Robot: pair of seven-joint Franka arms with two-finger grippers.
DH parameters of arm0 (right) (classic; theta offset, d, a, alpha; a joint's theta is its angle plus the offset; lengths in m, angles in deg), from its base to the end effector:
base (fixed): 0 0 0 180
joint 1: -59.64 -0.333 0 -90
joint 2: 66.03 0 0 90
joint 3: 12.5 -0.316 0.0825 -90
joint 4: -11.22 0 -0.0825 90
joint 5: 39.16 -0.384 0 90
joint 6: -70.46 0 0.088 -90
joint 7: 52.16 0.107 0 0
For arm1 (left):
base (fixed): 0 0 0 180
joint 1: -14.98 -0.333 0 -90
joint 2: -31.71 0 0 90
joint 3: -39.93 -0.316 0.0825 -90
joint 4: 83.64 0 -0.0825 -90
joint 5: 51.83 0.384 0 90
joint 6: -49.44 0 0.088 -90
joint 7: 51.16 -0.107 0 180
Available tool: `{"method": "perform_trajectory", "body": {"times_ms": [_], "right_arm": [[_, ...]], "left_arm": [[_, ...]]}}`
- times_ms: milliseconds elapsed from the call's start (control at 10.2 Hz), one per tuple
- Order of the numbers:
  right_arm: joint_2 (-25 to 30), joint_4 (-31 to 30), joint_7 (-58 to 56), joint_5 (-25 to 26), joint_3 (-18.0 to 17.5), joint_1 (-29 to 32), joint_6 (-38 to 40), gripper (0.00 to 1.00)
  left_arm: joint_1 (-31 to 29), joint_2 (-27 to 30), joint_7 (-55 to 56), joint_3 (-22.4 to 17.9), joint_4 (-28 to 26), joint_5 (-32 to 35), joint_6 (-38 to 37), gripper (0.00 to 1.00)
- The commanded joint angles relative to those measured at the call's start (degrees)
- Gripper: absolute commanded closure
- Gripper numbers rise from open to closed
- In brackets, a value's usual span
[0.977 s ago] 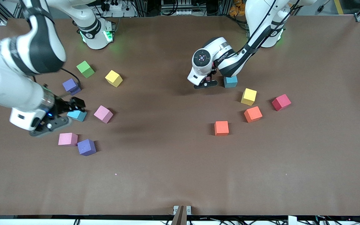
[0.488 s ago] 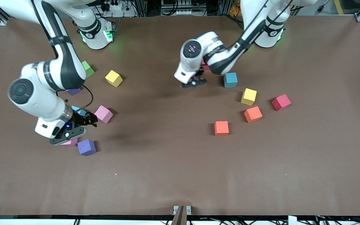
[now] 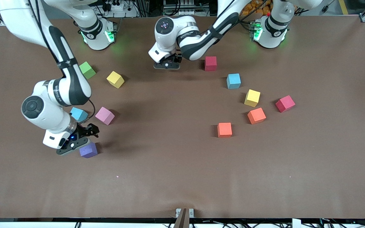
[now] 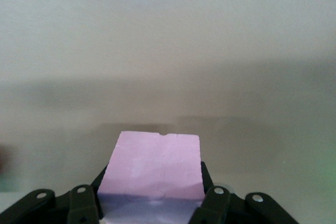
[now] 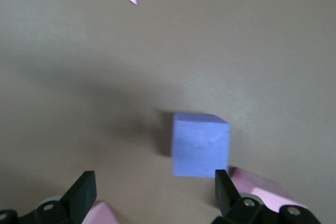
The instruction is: Form number 2 with 11 blocks
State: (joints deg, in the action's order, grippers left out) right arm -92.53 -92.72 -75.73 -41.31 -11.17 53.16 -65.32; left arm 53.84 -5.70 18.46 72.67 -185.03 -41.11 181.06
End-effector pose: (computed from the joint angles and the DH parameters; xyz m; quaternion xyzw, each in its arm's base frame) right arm 0.6554 0.0607 0.2944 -0.9704 -0.2367 -0.0475 0.0010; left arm 0.2422 -0.6112 0.2395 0.9945 -0.0342 -0.0952 0.0270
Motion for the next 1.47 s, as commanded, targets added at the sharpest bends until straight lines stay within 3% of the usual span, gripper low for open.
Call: {"method": "perform_trajectory", "body": {"times_ms": [0,195,488,1367], "right_arm": [[-4.6,5.7,-3.8,-0.4,-0.5,1.8,0.3,0.00],[-10.4,12.4,-3.7,-0.3,-0.5,1.6,0.5,0.00],[-13.1,12.6,-3.8,-0.4,-0.5,2.6,-0.3,0.00],[-15.2,9.0,-4.1,-0.7,-0.4,2.9,-2.6,0.00]], "left_arm": [[0.2,-3.2,-2.0,-1.1,3.1,1.8,-1.5,1.00],[-0.1,-3.0,-3.0,-1.1,3.6,1.3,-3.7,1.00],[0.1,-5.5,-2.3,-1.1,3.2,0.1,-6.6,1.00],[-1.2,-5.1,1.3,-1.1,1.0,-2.1,-7.8,1.00]]}}
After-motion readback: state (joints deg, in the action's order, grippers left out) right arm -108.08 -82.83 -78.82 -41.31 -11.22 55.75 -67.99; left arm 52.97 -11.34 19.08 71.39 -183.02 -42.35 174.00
